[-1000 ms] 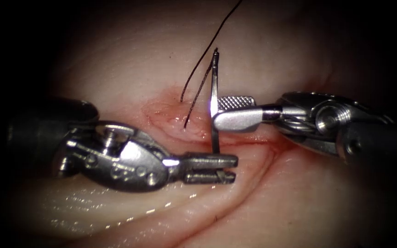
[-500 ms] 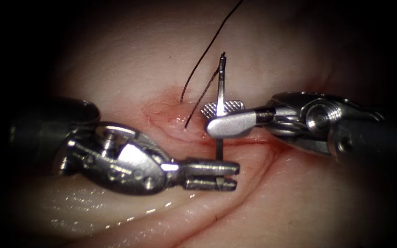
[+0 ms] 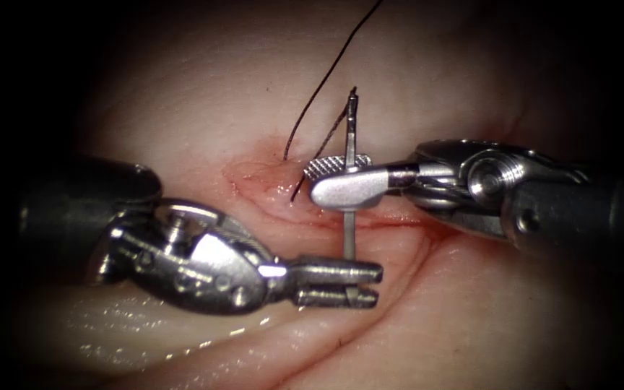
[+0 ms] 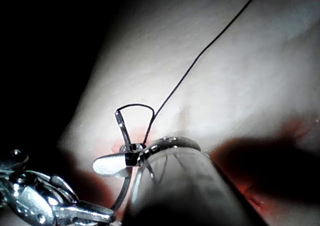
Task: Wound Closure
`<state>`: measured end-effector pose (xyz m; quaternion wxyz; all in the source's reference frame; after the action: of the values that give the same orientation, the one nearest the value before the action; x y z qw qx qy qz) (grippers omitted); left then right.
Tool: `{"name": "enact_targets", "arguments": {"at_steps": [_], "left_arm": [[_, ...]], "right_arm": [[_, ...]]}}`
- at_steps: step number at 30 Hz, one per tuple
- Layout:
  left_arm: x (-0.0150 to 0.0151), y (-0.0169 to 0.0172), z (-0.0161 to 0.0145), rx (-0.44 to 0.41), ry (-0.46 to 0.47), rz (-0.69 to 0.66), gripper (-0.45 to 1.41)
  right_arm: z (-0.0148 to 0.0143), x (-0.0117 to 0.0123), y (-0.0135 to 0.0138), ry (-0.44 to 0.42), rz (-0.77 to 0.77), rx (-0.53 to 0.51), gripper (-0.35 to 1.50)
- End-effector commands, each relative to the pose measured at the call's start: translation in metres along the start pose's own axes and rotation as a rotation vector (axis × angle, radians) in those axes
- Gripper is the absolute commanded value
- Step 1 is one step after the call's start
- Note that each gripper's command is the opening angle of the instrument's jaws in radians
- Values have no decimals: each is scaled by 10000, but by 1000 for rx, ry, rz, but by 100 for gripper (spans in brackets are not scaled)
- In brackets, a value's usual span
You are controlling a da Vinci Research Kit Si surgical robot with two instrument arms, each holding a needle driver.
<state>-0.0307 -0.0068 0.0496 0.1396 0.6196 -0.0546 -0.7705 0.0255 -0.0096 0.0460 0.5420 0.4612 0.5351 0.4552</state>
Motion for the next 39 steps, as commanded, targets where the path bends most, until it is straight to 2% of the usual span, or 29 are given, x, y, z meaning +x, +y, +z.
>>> {"name": "enact_targets", "arguments": {"at_steps": [1, 2, 3, 6, 10, 11, 12, 13, 17, 18, 19, 20, 22, 24, 25, 26, 27, 28, 31, 34, 35, 39], "left_arm": [[-4, 0, 7, 1, 0, 1, -45], [-4, 0, 7, 1, 0, 1, -45], [-4, 0, 7, 1, 0, 1, -45], [-3, -1, 6, 2, -2, 0, -45], [-3, -2, 6, 6, -9, -1, -45], [-3, -2, 6, 8, -12, -1, -23], [-3, -3, 6, 12, -20, 4, 29], [-3, -5, 5, 27, -46, -63, 78], [1, -7, -4, 69, -72, -244, 111], [4, -5, -11, 69, -72, -340, 118], [5, -3, -15, 77, -80, -423, 114], [5, -1, -22, 89, -93, -481, 84], [1, 0, -34, 85, -113, -516, 57], [-5, -1, -49, 45, -114, -581, 24], [-14, -4, -64, 17, -108, -632, -1], [-19, -6, -70, 12, -105, -642, -15], [-30, -11, -80, 15, -115, -664, -40], [-35, -14, -84, 26, -133, -668, -45], [-51, -23, -87, 45, -229, -678, -45], [-75, -32, -80, 33, -362, -684, -45], [-85, -32, -74, 2, -432, -684, -45], [-105, -18, -58, -119, -582, -621, -45]], "right_arm": [[7, 3, 5, 1, -2, -4, 33], [7, 4, 5, 3, -13, -14, 4], [6, 4, 5, 3, -18, -21, -35], [2, 5, 8, 30, -18, -91, -35], [-7, 8, 12, 47, -16, -135, -35], [-9, 8, 13, 48, -27, -139, -35], [-10, 8, 13, 48, -27, -140, -35], [-12, 8, 14, 47, -45, -141, -35], [-13, 10, 17, 47, -104, -148, -35], [-13, 12, 19, 61, -132, -152, -35], [-13, 13, 21, 72, -137, -154, -35], [-13, 14, 22, 84, -147, -160, -35], [-13, 16, 25, 105, -175, -166, -35], [-12, 17, 25, 126, -221, -169, -35], [-11, 17, 25, 140, -261, -177, -35], [-10, 17, 24, 142, -277, -186, -35], [-8, 16, 23, 144, -306, -195, -35], [-6, 15, 22, 146, -323, -201, -35], [-1, 14, 19, 148, -381, -215, -35], [4, 12, 16, 147, -464, -230, -35], [6, 12, 15, 147, -493, -237, -35], [7, 9, 12, 145, -563, -251, -35]]}}
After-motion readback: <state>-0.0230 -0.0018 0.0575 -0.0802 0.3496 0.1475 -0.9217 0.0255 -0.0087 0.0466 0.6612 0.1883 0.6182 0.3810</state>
